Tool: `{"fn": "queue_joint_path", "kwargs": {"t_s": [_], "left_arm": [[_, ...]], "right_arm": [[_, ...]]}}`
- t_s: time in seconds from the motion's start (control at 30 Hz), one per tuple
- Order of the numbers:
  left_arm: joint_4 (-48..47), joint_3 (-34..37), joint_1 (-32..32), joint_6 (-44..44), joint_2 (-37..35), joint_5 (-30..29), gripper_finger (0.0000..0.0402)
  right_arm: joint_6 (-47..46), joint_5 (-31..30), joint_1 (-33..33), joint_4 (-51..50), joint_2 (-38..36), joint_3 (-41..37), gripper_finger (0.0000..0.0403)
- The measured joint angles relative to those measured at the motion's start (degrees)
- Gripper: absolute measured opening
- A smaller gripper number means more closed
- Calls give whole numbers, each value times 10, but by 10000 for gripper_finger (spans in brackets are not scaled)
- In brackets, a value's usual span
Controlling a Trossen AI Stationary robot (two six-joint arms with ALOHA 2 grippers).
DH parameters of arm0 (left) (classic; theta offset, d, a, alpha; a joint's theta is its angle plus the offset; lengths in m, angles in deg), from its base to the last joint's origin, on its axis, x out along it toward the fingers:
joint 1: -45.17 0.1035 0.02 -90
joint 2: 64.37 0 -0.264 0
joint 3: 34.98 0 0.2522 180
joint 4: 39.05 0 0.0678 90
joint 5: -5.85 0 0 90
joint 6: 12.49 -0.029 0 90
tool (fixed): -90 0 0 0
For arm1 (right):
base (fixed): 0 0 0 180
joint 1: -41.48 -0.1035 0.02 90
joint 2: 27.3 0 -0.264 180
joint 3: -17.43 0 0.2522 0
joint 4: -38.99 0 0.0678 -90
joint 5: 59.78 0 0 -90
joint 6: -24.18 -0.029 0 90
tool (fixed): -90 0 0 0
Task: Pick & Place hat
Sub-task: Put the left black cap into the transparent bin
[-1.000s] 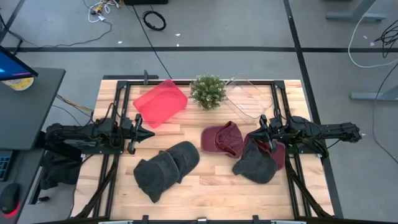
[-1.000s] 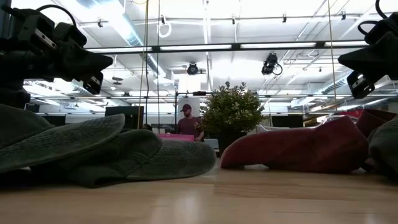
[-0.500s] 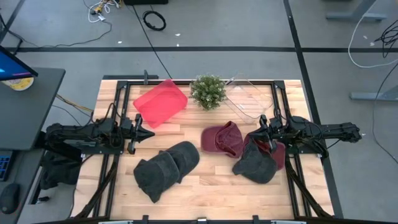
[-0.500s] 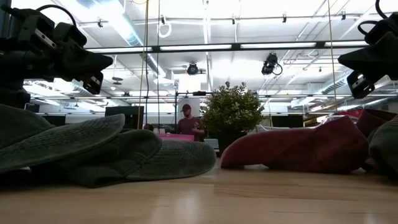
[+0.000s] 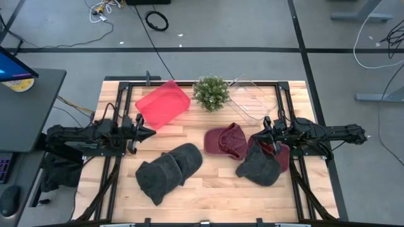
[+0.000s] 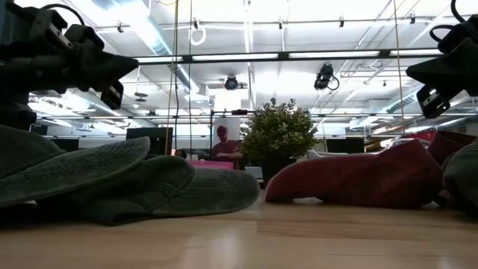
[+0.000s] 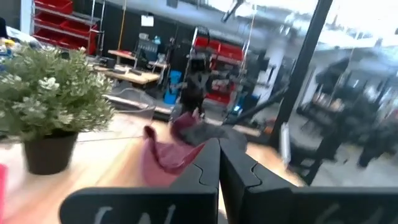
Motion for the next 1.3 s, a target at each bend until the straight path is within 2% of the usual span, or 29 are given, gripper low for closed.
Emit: {"fn": "queue_joint_path", "kwargs": {"t_s": [0.2, 0.37, 0.63, 0.77, 1.0, 1.07, 1.17, 1.3], "left_arm": [[4, 0, 0, 117, 0, -11, 3], [7, 0, 0, 113, 0, -10, 3], [-15, 0, 0, 58, 1, -21, 3], [-15, 0, 0, 84, 1, -60, 3], [-45, 0, 0, 77, 1, -131, 3], [-40, 0, 0, 94, 1, -135, 3], [16, -3, -3, 101, 1, -138, 3], [37, -43, -8, 52, 23, -149, 3]], "right_arm": [[0, 0, 0, 0, 0, 0, 9], [0, 0, 0, 0, 0, 0, 9], [0, 0, 0, 0, 0, 0, 9], [0, -4, 0, 0, 0, 0, 9], [1, -63, 0, 3, 0, 0, 9], [2, -65, 0, 29, 1, 0, 9], [36, -65, 4, 152, 2, 0, 9], [60, -87, 4, 297, 19, 4, 9]]}}
